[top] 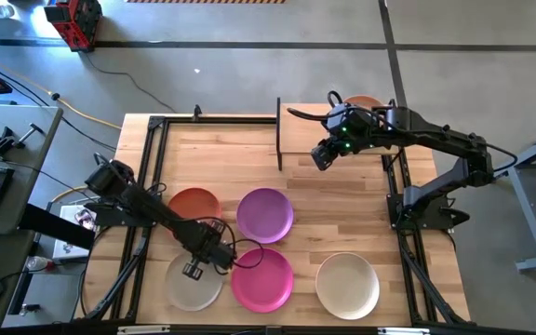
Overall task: Place and stack plates onto a shelf
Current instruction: Stack the left white plate on top of the brown plate on the shelf
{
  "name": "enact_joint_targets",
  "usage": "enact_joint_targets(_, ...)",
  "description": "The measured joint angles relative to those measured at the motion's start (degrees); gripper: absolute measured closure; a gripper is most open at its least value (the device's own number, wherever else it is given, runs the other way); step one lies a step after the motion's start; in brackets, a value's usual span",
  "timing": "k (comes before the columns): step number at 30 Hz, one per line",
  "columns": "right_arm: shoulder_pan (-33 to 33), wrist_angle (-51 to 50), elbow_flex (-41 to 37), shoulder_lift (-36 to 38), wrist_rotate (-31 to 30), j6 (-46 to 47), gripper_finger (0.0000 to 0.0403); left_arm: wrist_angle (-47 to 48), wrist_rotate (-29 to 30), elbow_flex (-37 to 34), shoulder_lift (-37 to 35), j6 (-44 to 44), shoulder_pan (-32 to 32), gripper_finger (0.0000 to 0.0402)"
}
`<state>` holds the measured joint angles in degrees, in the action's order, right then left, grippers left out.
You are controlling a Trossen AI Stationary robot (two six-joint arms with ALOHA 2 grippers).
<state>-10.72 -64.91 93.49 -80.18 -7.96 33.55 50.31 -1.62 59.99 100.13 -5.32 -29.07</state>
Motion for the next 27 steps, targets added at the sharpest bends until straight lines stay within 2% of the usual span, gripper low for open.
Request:
enact_joint_targets(5,-0.02,-0.86,0.0,0.0,2.41,2.12,0.0268,4.57,1.03,2.69,-2.84,-0.44,1.7,0.0398)
enact_joint_targets(13,0.02,-3.47,0.0,0.0,3.91,2.32,0.0268,12.08,9.55,7.34,-9.73,-0.49,6.34,0.04)
enact_joint_targets(22,0.39,-3.28,0.0,0.0,3.95,2.02,0.0268,19.17,26.1,12.06,-17.33,-1.48,13.7,0.04)
enact_joint_targets(27,0.84,1.06,0.0,-0.25,3.95,2.52,0.0268,19.05,35.2,15.26,-18.9,-10.78,20.03,0.04)
